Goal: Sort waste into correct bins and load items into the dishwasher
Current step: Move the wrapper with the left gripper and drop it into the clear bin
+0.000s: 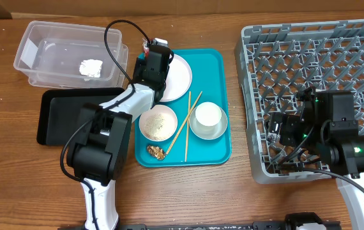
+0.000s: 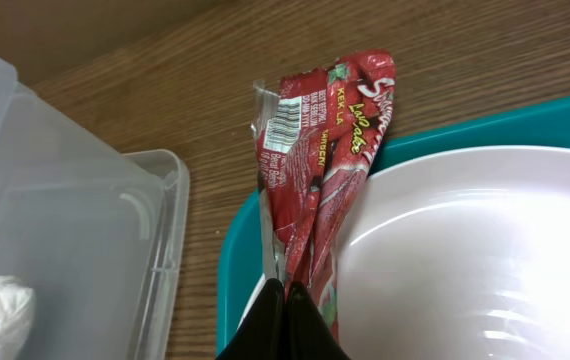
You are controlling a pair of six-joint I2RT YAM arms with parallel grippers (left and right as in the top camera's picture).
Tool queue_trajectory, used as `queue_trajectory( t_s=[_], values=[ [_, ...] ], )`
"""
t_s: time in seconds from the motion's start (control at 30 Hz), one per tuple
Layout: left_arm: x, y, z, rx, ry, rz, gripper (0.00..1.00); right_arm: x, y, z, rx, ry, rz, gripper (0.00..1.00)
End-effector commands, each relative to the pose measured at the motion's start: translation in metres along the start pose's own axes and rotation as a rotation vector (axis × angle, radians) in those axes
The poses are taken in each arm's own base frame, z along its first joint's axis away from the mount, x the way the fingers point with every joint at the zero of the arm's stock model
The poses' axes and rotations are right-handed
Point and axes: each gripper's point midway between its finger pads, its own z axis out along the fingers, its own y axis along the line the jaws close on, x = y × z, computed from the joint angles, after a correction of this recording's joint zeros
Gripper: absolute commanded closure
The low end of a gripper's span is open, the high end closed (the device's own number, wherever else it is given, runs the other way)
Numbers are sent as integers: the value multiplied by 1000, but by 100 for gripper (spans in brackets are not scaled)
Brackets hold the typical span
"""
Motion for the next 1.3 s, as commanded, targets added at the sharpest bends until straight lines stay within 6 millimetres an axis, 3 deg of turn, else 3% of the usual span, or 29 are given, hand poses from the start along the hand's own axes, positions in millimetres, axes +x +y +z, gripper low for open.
queue_trajectory(
  t_s=[0.0, 0.37, 0.5, 0.6, 0.93, 1.07, 1.2, 1.27],
  values=[
    [-15, 10, -10, -67, -27, -6, 96, -6, 5, -8, -19, -35, -5, 0],
    [-69, 48, -103, 4, -82, -95, 96, -6, 5, -8, -19, -35, -5, 0],
    [-72, 69, -121, 53, -69, -164, 96, -6, 5, -8, -19, -35, -5, 0],
    [-59, 94, -118, 40, -18, -244, 96, -6, 5, -8, -18, -32, -4, 0],
    [-7, 179, -77, 68, 111, -594, 96, -5, 5, -8, -17, -30, -4, 0],
    [8, 192, -64, 55, 140, -622, 96, -6, 5, -8, -18, -32, -4, 0],
    [17, 189, -55, 56, 170, -619, 94, -5, 5, -8, -18, -31, -4, 0],
    [18, 188, -55, 57, 172, -619, 72, -5, 5, -8, -18, -32, -4, 0]
  ],
)
